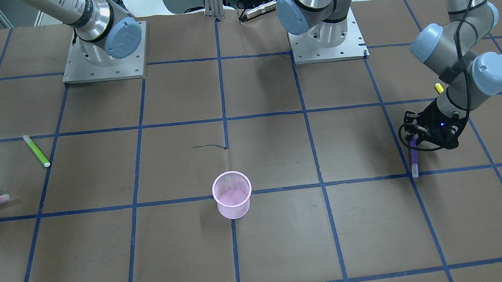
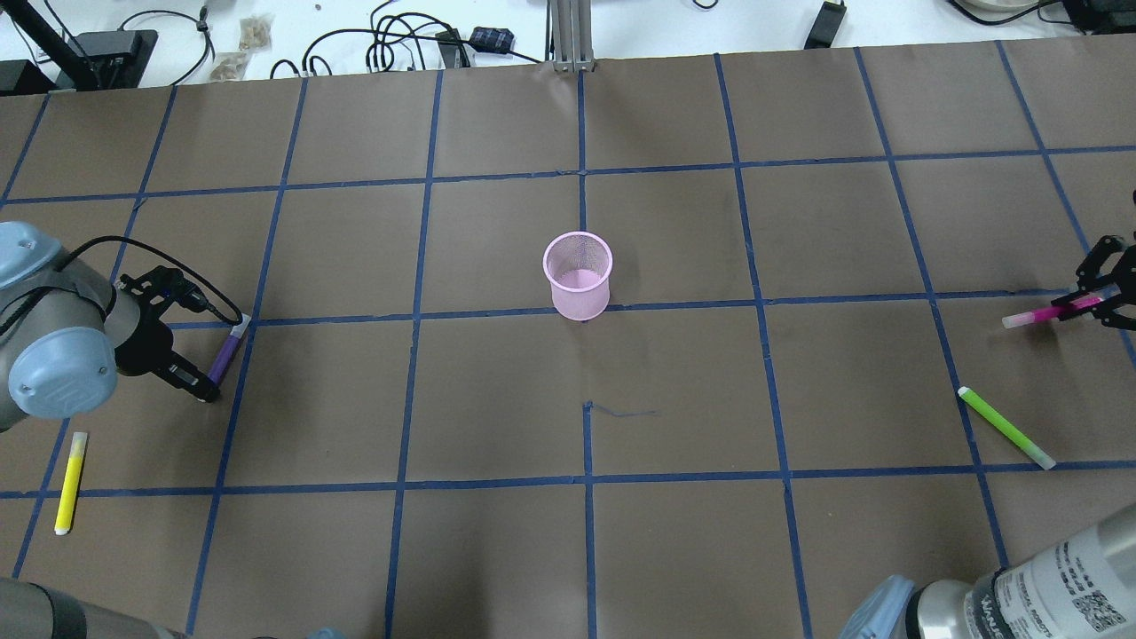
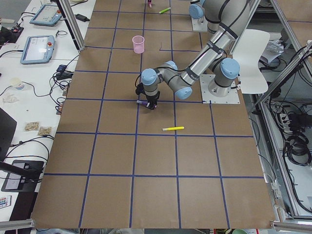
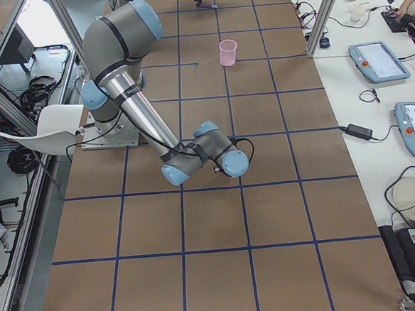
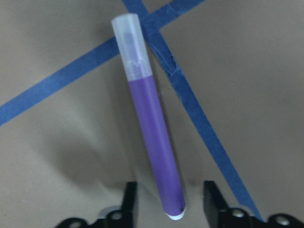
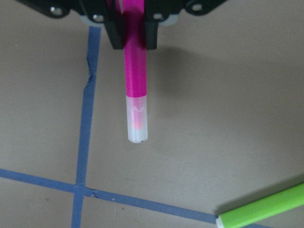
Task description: Insert purple and pink pens into pink cup
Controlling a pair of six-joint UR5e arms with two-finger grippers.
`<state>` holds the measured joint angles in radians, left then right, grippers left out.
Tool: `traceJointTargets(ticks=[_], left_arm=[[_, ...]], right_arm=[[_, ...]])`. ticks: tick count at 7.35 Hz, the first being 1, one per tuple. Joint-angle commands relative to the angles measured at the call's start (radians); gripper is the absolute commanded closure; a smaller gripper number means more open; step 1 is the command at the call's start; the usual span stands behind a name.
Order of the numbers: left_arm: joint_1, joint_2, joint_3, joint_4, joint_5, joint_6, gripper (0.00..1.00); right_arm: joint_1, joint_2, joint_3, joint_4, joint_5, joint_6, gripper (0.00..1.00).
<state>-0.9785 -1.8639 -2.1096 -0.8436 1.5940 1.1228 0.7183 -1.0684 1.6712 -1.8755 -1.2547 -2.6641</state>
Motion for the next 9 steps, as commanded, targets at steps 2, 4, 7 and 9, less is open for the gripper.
traceJointTargets(ticks=[2,4,7,9], left_arm=[[-0.003,0.000,0.020,0.000,0.006,0.005,1.00],[-0.012,0.008,0.159,-0.052,0.091,0.003,1.00],[-0.043,0.023,0.246,-0.143,0.121,-0.006,1.00],[-0.115,0.035,0.281,-0.144,0.201,-0.006,1.00]], right_arm=[[0.132,-0.207,0.002,0.010,0.005,0.198,0.95],[0.295,-0.344,0.005,0.009,-0.057,0.355,0.95],[0.653,-0.370,0.002,-0.095,-0.233,0.727,0.95],[0.943,-0.348,0.001,-0.224,-0.358,1.165,0.96]])
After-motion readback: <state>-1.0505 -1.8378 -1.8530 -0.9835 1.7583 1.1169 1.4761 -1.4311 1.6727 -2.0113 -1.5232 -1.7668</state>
